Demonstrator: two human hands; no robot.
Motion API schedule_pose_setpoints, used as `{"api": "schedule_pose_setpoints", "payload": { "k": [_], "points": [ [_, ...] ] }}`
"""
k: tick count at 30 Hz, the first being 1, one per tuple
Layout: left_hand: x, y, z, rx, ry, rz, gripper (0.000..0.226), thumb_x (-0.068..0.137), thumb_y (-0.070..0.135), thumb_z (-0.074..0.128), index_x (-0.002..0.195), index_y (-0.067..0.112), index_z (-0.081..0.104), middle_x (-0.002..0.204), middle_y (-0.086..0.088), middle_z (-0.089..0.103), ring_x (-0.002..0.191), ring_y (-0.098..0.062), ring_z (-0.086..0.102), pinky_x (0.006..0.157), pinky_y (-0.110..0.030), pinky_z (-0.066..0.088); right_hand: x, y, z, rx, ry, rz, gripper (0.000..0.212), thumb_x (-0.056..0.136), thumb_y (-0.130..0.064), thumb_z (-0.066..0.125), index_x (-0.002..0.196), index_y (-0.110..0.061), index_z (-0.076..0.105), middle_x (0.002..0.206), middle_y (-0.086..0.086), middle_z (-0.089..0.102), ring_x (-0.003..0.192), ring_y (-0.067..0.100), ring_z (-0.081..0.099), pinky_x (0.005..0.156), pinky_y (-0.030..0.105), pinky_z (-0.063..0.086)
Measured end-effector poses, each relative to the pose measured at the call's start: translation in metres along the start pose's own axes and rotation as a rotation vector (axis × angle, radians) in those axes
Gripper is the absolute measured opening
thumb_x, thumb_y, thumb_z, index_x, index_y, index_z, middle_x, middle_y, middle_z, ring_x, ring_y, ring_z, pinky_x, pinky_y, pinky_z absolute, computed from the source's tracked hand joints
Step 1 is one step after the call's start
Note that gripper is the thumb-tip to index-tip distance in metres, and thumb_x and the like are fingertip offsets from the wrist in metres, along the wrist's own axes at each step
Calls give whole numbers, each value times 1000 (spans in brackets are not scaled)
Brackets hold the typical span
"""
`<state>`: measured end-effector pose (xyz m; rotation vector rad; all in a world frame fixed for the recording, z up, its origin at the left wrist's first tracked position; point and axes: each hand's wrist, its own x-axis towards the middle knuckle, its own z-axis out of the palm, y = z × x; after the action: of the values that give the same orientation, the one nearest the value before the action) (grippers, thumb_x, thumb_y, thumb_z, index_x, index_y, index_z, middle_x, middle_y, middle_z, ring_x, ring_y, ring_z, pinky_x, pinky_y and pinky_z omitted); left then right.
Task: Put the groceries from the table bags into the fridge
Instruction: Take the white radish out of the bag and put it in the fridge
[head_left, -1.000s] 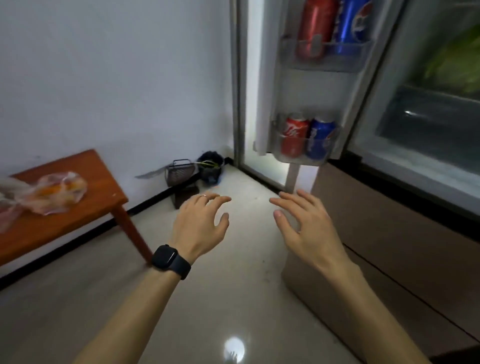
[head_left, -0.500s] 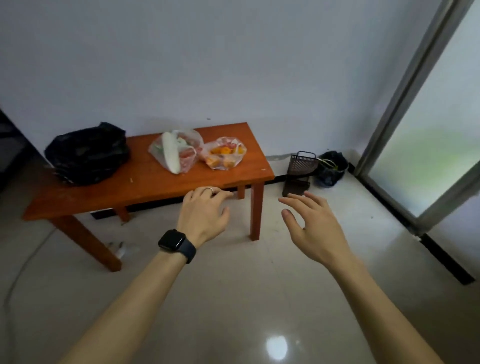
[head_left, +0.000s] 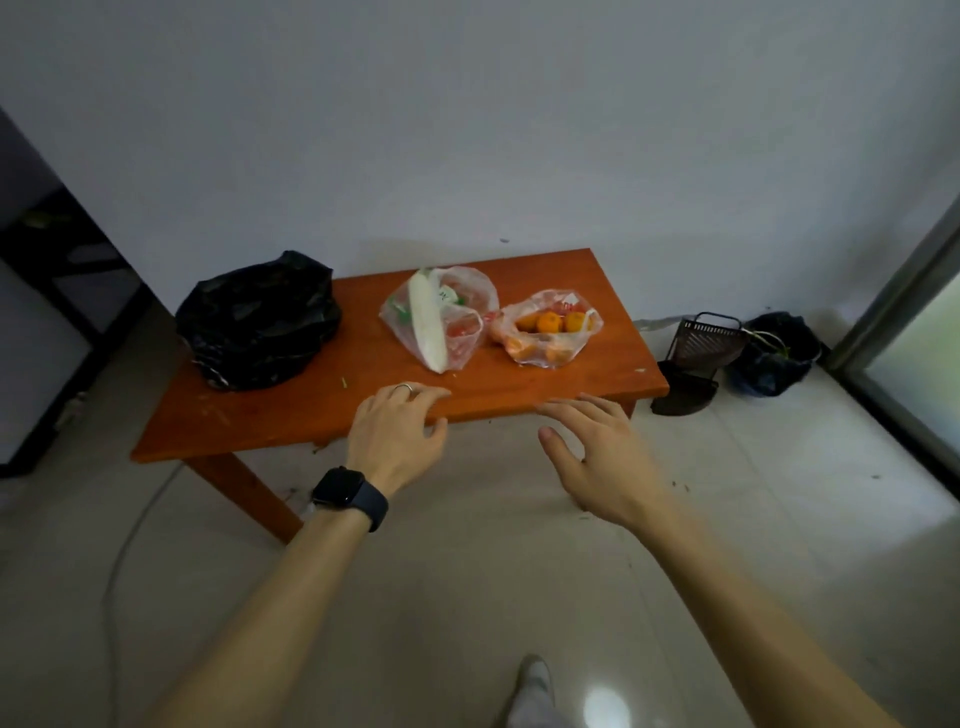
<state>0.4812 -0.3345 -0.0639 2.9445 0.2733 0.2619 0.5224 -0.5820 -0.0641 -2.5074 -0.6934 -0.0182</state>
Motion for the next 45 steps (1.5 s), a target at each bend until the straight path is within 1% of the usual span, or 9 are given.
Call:
{"api": "schedule_pose_setpoints", "payload": {
  "k": [12, 17, 21, 25, 30, 34, 39, 42, 45],
  "points": [
    [157, -82, 22, 30, -67, -126, 41, 93, 40, 51, 133, 34, 57, 133, 3, 58, 123, -21, 51, 100, -39, 44, 187, 16, 59, 90, -89, -87, 36, 101, -40, 50, 134, -30, 60, 136, -6, 61, 133, 22, 45, 110, 39, 39],
    [222, -123, 51, 13, -120, -151, 40, 94, 41, 51, 133, 34, 56, 134, 3, 57, 122, -20, 51, 99, -39, 45, 260, 18, 90, 66, -107, -74, 34, 102, -35, 52, 133, -28, 62, 135, -5, 62, 133, 21, 45, 111, 33, 33],
    [287, -160, 86, -40, -203, -175, 38, 94, 41, 52, 132, 36, 54, 136, 2, 55, 121, -20, 51, 96, -39, 48, 324, 22, 125, 101, -126, -6, 33, 102, -31, 53, 133, -25, 62, 134, -3, 63, 129, 19, 49, 104, 26, 31],
    [354, -192, 118, -109, -300, -146, 38, 93, 42, 53, 131, 40, 53, 135, 3, 55, 116, -18, 53, 89, -40, 53, 383, 33, 164, 126, -213, 205, 46, 101, -38, 48, 145, -25, 48, 143, 1, 56, 132, 28, 47, 106, 42, 41],
    [419, -212, 143, -161, -411, -92, 40, 95, 43, 52, 134, 35, 51, 137, 3, 51, 117, -18, 54, 91, -38, 51, 437, 38, 202, 139, -254, 392, 51, 100, -32, 47, 149, -22, 41, 128, 9, 63, 106, 33, 64, 76, 32, 44],
    [460, -216, 166, -242, -436, -160, 46, 94, 49, 51, 137, 33, 46, 136, -4, 48, 104, -20, 57, 77, -34, 55, 469, 45, 225, 164, -212, 515, 52, 102, -35, 45, 151, -20, 38, 137, 6, 56, 116, 28, 58, 91, 37, 47],
    [511, -219, 197, -176, -422, -261, 70, 85, 67, 50, 141, 27, 40, 139, -12, 46, 122, -33, 49, 94, -46, 49, 499, 60, 256, 125, -266, 563, 52, 101, -50, 35, 147, -25, 41, 144, 4, 51, 137, 33, 40, 112, 51, 34],
    [531, -213, 209, -159, -416, -268, 90, 77, 81, 47, 147, 27, 30, 144, -14, 43, 123, -36, 49, 96, -48, 47, 503, 66, 278, 177, -315, 531, 62, 93, -68, 25, 143, -36, 43, 141, -1, 55, 132, 33, 46, 109, 53, 38],
    [548, -208, 221, -168, -428, -289, 105, 68, 88, 50, 150, 29, 24, 146, -16, 40, 125, -39, 49, 95, -51, 47, 501, 60, 293, 221, -385, 462, 56, 94, -59, 35, 144, -36, 45, 134, -2, 59, 124, 25, 52, 108, 44, 39]
  ]
}}
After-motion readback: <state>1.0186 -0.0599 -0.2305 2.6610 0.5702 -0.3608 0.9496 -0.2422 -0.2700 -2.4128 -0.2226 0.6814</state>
